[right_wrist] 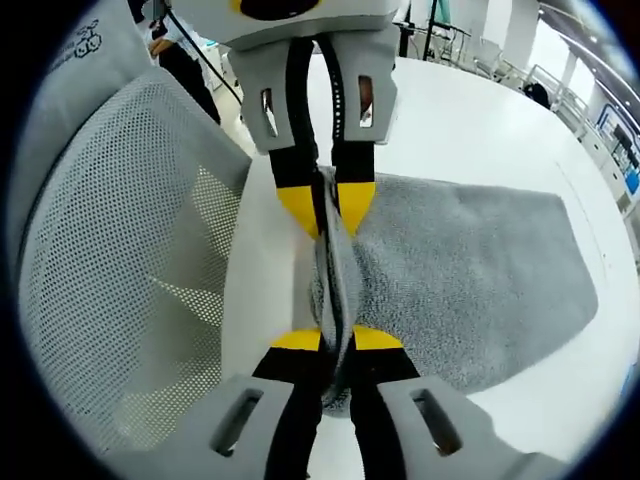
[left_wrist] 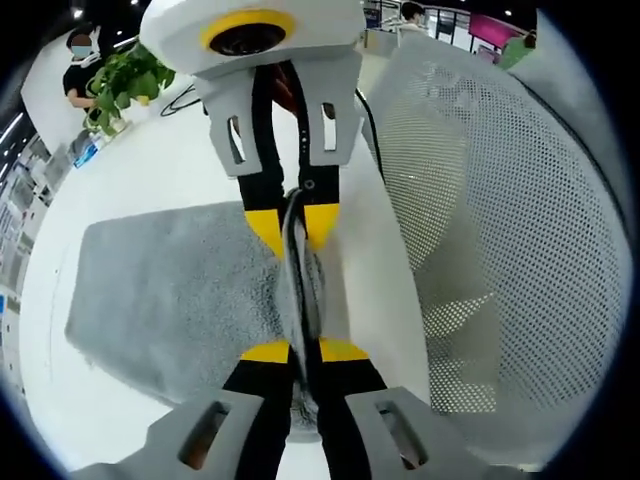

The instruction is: Fold the towel on the table until its edges align and the towel forms a compact rectangular stack.

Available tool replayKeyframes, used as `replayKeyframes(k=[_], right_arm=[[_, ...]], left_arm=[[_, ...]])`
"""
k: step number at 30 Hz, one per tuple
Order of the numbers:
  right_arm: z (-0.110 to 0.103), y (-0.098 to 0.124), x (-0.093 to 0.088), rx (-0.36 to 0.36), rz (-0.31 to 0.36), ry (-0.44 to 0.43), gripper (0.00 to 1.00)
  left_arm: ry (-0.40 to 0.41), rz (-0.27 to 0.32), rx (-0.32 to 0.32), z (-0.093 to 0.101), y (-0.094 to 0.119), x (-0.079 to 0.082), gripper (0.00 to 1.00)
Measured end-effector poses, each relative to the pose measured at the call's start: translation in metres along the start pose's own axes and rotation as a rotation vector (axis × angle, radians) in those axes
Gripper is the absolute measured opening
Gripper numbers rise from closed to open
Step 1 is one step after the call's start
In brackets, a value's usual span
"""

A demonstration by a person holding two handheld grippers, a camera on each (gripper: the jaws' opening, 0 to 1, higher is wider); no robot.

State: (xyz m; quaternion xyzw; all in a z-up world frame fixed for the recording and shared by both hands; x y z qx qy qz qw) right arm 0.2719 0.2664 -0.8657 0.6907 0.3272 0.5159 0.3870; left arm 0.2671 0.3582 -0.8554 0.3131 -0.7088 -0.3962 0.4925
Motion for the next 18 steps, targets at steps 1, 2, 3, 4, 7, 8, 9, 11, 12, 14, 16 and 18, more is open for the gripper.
replayKeyframes(k=[1,2,3,4,7,8,9,11,12,14,16,18], right_arm=[[-0.001,0.0,0.0,0.002,0.0,0.0,0.06],[-0.004,-0.001,-0.002,0.008,-0.001,0.002,0.06],[-0.007,-0.001,-0.003,0.015,-0.002,0.001,0.06],[-0.01,-0.001,-0.004,0.022,-0.002,0.0,0.06],[-0.018,0.0,-0.006,0.033,-0.007,-0.001,0.06],[-0.021,0.0,-0.007,0.038,-0.012,0.008,0.06],[-0.025,0.0,-0.008,0.043,-0.016,0.015,0.06],[-0.031,0.001,-0.01,0.057,-0.023,0.02,0.06],[-0.032,0.0,-0.011,0.062,-0.024,0.02,0.06],[-0.035,-0.001,-0.014,0.072,-0.026,0.013,0.06],[-0.039,-0.001,-0.016,0.079,-0.023,0.004,0.06],[-0.042,0.0,-0.018,0.089,-0.023,0.003,0.06]], left_arm=[[0.0,0.001,-0.001,0.001,0.0,0.0,0.07],[0.003,0.005,-0.005,0.004,0.0,0.001,0.07],[0.005,0.009,-0.009,0.007,0.0,0.003,0.07],[0.007,0.013,-0.015,0.01,0.0,0.004,0.07],[0.011,0.024,-0.028,0.018,0.001,0.008,0.07],[0.011,0.029,-0.035,0.022,0.001,0.009,0.07],[0.012,0.033,-0.042,0.024,0.001,0.01,0.07],[0.015,0.044,-0.058,0.03,0.0,0.012,0.07],[0.017,0.048,-0.063,0.033,0.0,0.013,0.07],[0.022,0.053,-0.069,0.037,0.0,0.016,0.07],[0.021,0.056,-0.075,0.04,0.0,0.017,0.07],[0.023,0.064,-0.084,0.044,0.002,0.02,0.07]])
Point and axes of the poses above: the point that each gripper's makers call its tool centre point, and the gripper's own axes: y roughly backward along the fingers, z roughly to its right, x roughly out of its top, the point moved 5 cm from there along y, roughly backward along the fingers, and after that the axes turned 15 degrees about -y, right-handed, at the moved point
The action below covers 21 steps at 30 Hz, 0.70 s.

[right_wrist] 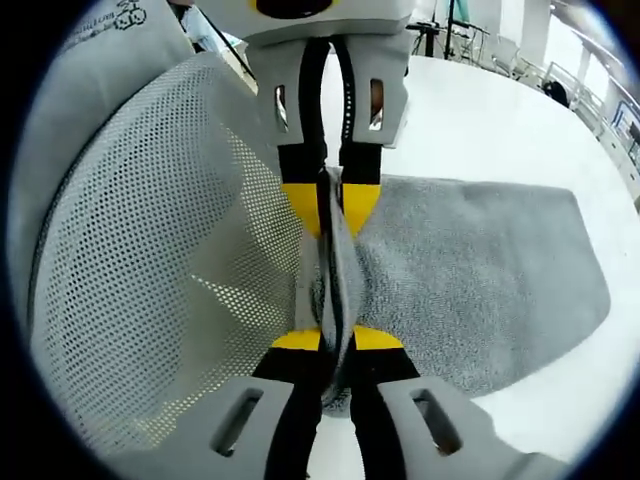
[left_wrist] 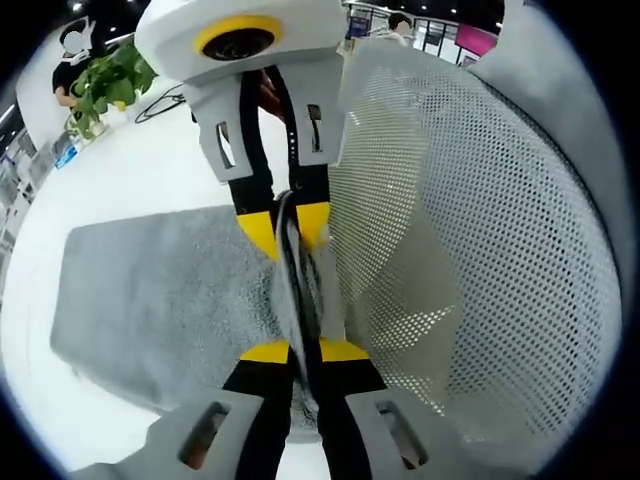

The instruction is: Fold the towel on the table until its edges align and the towel forms a compact rectangular stack.

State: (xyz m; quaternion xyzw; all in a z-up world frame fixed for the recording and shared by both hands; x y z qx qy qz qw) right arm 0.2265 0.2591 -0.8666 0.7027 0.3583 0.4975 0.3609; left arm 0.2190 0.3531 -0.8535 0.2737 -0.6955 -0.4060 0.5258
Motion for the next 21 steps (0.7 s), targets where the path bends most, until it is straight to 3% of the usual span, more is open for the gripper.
replayKeyframes(k=[12,21], right_arm=[[-0.025,0.001,-0.008,0.056,-0.009,-0.015,0.06],[-0.033,0.015,0.001,0.063,0.007,-0.005,0.06]], left_arm=[[0.014,0.031,-0.055,0.024,0.002,0.013,0.07],[0.022,0.051,-0.041,0.025,0.021,0.021,0.07]])
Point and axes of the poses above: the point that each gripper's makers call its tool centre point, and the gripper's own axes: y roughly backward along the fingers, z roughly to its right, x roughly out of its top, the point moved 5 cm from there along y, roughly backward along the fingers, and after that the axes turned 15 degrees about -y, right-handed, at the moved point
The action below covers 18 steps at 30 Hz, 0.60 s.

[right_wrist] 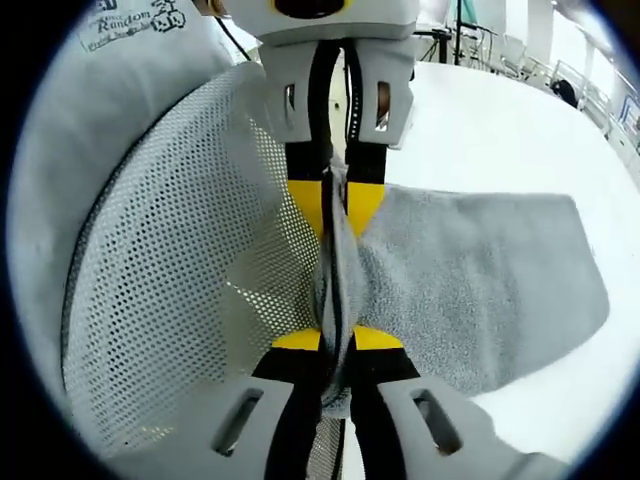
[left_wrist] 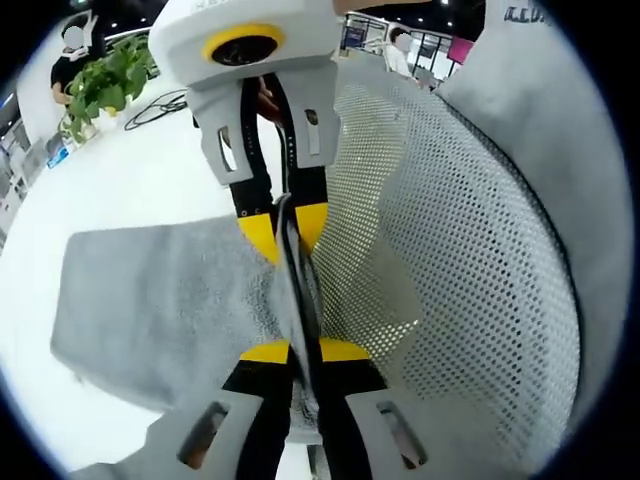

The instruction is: Fold the towel on the table until its edges align and the towel forms a compact rectangular stack.

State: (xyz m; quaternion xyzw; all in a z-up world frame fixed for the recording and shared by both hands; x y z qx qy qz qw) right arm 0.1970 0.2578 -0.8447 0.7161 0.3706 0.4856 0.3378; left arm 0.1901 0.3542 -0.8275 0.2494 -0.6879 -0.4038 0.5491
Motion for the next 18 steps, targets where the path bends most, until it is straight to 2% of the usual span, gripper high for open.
replayKeyframes(k=[6,18], right_arm=[[-0.006,0.016,0.009,0.003,-0.003,0.025,0.06],[-0.016,0.05,0.027,0.009,0.033,0.047,0.06]], left_arm=[[-0.027,0.006,0.025,-0.001,0.014,0.009,0.07],[-0.002,0.041,0.055,-0.008,0.049,0.026,0.07]])
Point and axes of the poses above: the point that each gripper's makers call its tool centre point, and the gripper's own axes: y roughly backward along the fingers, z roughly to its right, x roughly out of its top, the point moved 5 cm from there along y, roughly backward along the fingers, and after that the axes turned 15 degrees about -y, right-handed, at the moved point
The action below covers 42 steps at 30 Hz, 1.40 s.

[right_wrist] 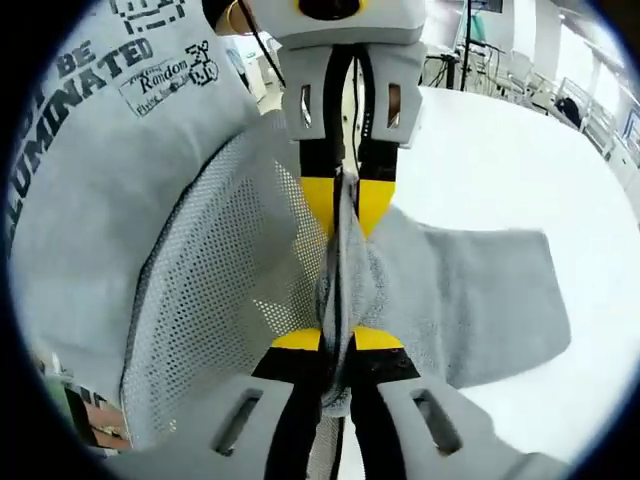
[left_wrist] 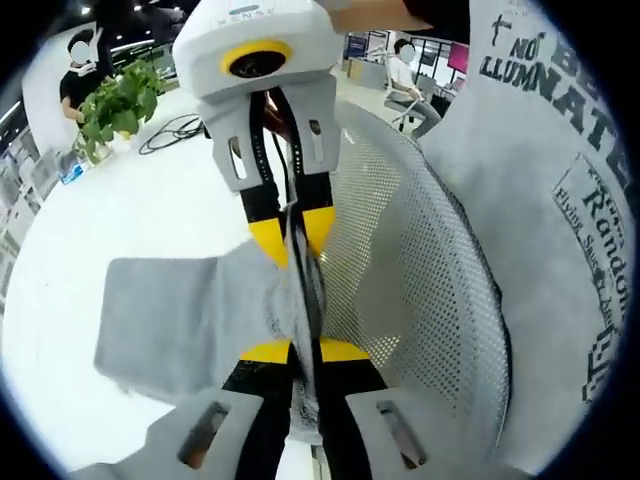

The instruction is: Fold the towel on the table until its edges align and the towel forms a compact rectangular stack.

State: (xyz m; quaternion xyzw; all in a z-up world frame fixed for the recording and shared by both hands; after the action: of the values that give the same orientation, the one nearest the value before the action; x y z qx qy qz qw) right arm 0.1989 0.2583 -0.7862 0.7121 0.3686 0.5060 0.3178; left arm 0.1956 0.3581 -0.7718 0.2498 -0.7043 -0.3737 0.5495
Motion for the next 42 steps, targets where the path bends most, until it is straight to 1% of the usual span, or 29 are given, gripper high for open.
replayKeyframes(k=[4,12,21,25,30,33,42], right_arm=[[0.0,0.01,0.005,-0.009,0.007,0.011,0.06],[-0.002,0.024,0.016,-0.016,0.017,0.026,0.06],[0.001,0.039,0.027,-0.021,0.034,0.044,0.06],[0.001,0.043,0.032,-0.025,0.05,0.032,0.06],[0.005,0.049,0.035,-0.039,0.059,0.035,0.06],[0.011,0.051,0.036,-0.047,0.074,0.01,0.06],[0.022,0.056,0.041,-0.066,0.103,-0.032,0.06]], left_arm=[[0.018,0.018,0.01,-0.003,0.007,0.004,0.07],[0.006,0.029,0.027,-0.011,0.022,0.011,0.07],[0.021,0.056,0.047,-0.018,0.037,0.016,0.07],[0.005,0.051,0.064,-0.023,0.044,0.017,0.07],[0.023,0.07,0.083,-0.03,0.048,0.018,0.07],[0.057,0.084,0.095,-0.035,0.049,0.015,0.07],[0.072,0.088,0.128,-0.049,0.053,0.012,0.07]])
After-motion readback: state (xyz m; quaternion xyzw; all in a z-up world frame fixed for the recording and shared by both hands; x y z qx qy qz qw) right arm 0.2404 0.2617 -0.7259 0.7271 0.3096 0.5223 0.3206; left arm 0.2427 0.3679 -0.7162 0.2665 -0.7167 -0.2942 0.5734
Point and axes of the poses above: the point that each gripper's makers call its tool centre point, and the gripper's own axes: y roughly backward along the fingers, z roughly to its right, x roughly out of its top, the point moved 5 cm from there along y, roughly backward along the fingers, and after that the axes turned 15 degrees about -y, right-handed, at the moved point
